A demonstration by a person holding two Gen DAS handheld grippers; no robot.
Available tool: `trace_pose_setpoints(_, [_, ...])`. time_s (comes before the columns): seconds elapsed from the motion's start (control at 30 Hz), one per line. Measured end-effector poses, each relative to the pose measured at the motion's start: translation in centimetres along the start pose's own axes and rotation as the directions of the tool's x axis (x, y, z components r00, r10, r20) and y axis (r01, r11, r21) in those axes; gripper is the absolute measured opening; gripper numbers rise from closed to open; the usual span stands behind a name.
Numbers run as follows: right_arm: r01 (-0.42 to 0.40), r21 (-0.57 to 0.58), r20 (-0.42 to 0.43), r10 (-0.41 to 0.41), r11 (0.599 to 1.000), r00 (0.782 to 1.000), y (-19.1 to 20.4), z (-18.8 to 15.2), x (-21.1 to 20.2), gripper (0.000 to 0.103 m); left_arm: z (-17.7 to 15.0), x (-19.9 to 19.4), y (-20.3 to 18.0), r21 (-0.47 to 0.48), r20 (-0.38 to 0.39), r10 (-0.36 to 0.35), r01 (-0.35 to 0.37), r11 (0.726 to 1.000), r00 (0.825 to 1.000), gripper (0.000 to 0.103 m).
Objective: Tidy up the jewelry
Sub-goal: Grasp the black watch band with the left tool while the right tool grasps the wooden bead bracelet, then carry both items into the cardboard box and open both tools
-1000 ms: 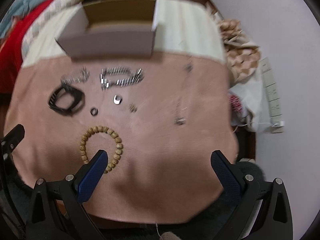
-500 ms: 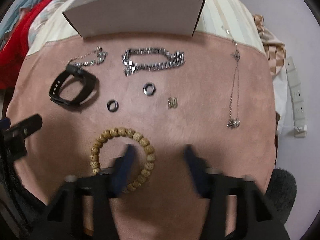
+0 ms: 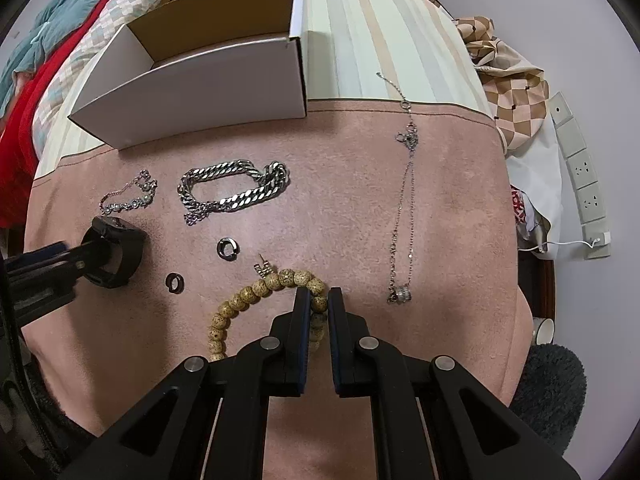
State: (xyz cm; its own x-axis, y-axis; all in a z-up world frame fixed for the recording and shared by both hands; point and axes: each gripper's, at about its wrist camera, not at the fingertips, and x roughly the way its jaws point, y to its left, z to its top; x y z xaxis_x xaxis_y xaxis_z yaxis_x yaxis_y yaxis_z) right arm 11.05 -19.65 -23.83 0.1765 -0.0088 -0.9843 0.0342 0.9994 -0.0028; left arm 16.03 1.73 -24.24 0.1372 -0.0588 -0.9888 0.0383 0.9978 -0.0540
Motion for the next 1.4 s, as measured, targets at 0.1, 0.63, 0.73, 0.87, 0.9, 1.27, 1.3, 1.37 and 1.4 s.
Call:
trace_pose_setpoints(0.1, [-0.016,0.002,0.001,0.016,1.000,1.000,0.2,-0.1,0.1,0.009,-0.1,0.1,0.0,0.008,0.005,-0.025,0.025,1.000,1.000,0.006])
trace_pose_setpoints(0.63, [-0.154,-0.035,0.142,0.158,0.987,0.977,1.8,1.5,-8.7,0.009,-1.5,-7.4,2.1,0.026,0.165,-0.046,0.043,0.999,0.985,0.003])
trace_pose_setpoints(0.73, [-0.178,-0.056,0.200,0.185,0.982,0.962,1.8,3.7,-12.0,0.009,1.0,-10.4,1.3,0.034,0.222,-0.062,0.056,0.998,0.973,0.003])
trace_pose_setpoints(0.87, [-0.177,-0.105,0.275,0.200,0.979,0.941,2.3,7.5,-16.1,0.009,5.5,-11.9,-0.2,0.041,0.267,-0.068,0.060,0.997,0.961,0.003])
trace_pose_setpoints(0.9, [-0.165,-0.122,0.294,0.195,0.979,0.936,2.6,8.8,-16.9,0.009,6.6,-12.0,-0.3,0.042,0.270,-0.069,0.059,0.997,0.960,0.003])
trace_pose_setpoints(1.27, [-0.133,-0.157,0.206,0.164,0.978,0.965,5.1,18.0,-9.7,0.009,13.5,-5.3,0.4,0.011,0.138,-0.092,0.092,0.996,0.986,0.003])
trace_pose_setpoints(1.3, [-0.137,-0.155,0.196,0.166,0.978,0.967,5.1,18.1,-8.8,0.009,13.7,-5.1,0.2,0.012,0.130,-0.094,0.093,0.996,0.987,0.003])
trace_pose_setpoints(1.37, [-0.152,-0.149,0.177,0.177,0.977,0.968,4.9,18.5,-7.4,0.009,14.3,-4.8,0.1,0.014,0.120,-0.104,0.103,0.995,0.987,0.006])
trace_pose_setpoints(1.4, [-0.162,-0.147,0.174,0.187,0.976,0.967,4.8,18.7,-7.1,0.009,14.5,-4.8,0.1,0.012,0.118,-0.102,0.102,0.995,0.988,0.007])
